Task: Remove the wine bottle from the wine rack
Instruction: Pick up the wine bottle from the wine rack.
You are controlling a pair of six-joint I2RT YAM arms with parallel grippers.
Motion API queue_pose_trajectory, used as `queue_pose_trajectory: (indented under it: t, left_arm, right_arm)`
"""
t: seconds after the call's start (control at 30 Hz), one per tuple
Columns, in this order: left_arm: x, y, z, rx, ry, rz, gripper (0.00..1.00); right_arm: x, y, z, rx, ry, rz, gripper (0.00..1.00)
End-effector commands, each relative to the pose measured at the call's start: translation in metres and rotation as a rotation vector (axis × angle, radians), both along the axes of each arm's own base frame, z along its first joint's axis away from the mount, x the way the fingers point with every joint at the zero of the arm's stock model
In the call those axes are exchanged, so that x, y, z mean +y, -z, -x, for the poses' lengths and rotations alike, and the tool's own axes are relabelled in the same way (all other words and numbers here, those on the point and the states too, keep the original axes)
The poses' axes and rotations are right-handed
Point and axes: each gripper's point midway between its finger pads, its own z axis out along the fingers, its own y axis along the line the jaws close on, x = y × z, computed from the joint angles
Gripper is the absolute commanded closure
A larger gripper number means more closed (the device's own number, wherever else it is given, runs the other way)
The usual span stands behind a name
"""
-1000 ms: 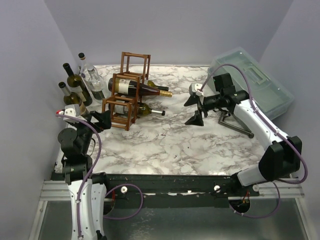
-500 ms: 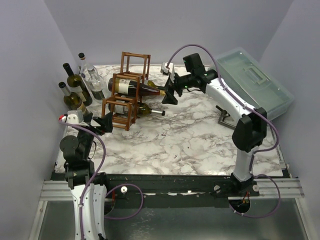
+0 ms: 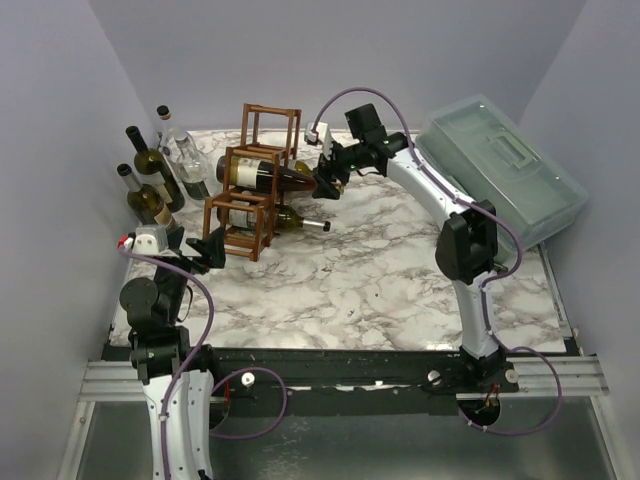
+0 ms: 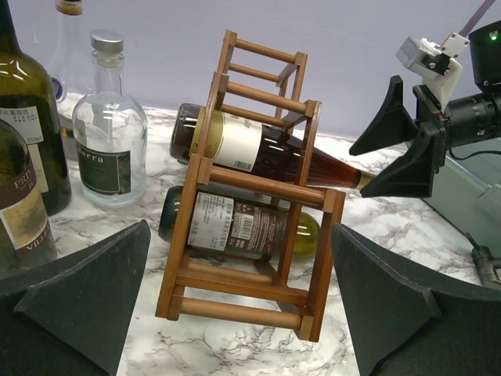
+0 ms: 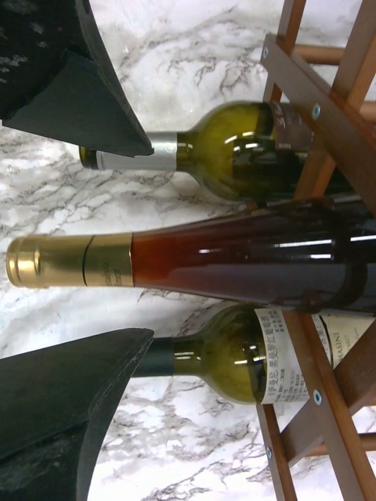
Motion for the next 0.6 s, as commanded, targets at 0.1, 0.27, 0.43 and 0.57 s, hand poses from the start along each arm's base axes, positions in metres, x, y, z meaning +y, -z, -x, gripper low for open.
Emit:
queue_pose_trajectory:
  t: [0.1, 0.27, 0.43, 0.57]
  left_arm:
    - [0.005, 0.004, 0.001, 0.001, -0.027, -0.019, 0.01]
    - [0.005, 0.005, 0.001, 0.002, -0.029, -0.02, 0.01]
    - [0.005, 0.005, 0.001, 0.003, -0.03, -0.021, 0.01]
    - [0.006, 0.006, 0.001, 0.005, -0.031, -0.022, 0.01]
  right_arm:
    - [0.016, 0.018, 0.005, 0.027, -0.049, 0.023, 0.16]
    - [0.02, 0.03, 0.002, 0.045, -0.059, 0.027, 0.29]
    - [0.023, 0.041, 0.003, 0.053, -0.084, 0.025, 0.42]
    - [0.026, 0.046, 0.002, 0.049, -0.103, 0.021, 0.44]
